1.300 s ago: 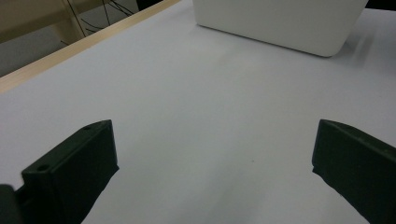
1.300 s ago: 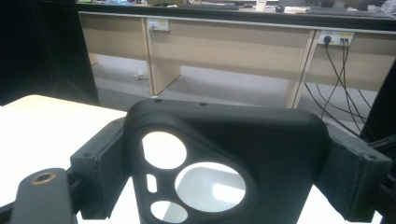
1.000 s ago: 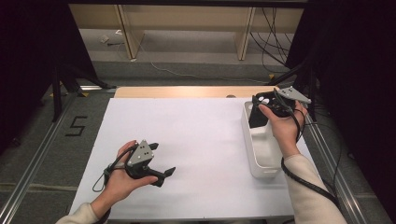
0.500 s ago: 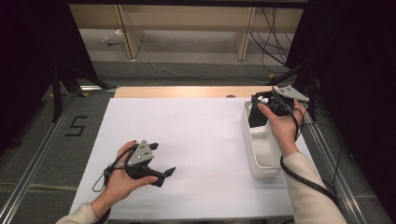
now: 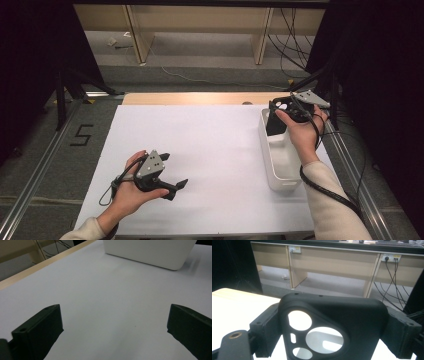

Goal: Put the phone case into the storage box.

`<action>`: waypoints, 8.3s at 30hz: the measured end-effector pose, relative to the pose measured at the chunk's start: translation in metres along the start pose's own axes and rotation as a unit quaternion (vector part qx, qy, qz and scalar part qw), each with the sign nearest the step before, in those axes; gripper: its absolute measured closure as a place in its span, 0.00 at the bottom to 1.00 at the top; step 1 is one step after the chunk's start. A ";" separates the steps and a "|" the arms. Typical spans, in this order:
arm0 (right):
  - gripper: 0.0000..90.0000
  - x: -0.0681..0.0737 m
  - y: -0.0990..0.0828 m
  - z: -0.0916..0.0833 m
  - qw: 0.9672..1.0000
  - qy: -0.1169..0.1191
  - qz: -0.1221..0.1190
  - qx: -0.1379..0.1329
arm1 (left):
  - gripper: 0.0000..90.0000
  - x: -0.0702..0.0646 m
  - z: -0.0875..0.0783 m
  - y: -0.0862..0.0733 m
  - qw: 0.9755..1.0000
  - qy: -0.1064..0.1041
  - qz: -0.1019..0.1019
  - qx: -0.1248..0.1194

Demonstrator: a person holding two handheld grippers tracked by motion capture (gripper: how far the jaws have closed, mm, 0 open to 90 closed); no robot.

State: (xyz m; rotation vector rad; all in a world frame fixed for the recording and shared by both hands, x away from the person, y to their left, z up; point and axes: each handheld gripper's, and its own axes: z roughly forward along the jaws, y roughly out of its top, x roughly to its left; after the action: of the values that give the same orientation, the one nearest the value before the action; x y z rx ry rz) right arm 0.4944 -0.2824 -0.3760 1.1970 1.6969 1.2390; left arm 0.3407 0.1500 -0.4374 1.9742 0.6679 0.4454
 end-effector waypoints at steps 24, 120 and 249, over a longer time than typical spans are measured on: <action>0.17 -0.001 0.000 0.008 1.000 -0.002 -0.003 0.009 | 0.00 0.000 0.000 0.000 1.000 -0.001 0.000 -0.001; 0.17 -0.008 -0.004 0.038 0.999 -0.012 -0.003 0.038 | 0.00 -0.001 0.001 0.000 1.000 -0.005 0.002 0.000; 0.00 -0.014 -0.004 0.070 0.998 -0.037 -0.020 0.055 | 0.00 -0.001 0.001 0.000 1.000 -0.007 0.002 -0.001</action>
State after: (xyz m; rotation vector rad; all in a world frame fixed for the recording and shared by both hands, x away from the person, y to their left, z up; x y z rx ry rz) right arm 0.5609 -0.2746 -0.3999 1.2511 1.7445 1.0761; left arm 0.3411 0.1484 -0.4377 1.9756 0.6544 0.4343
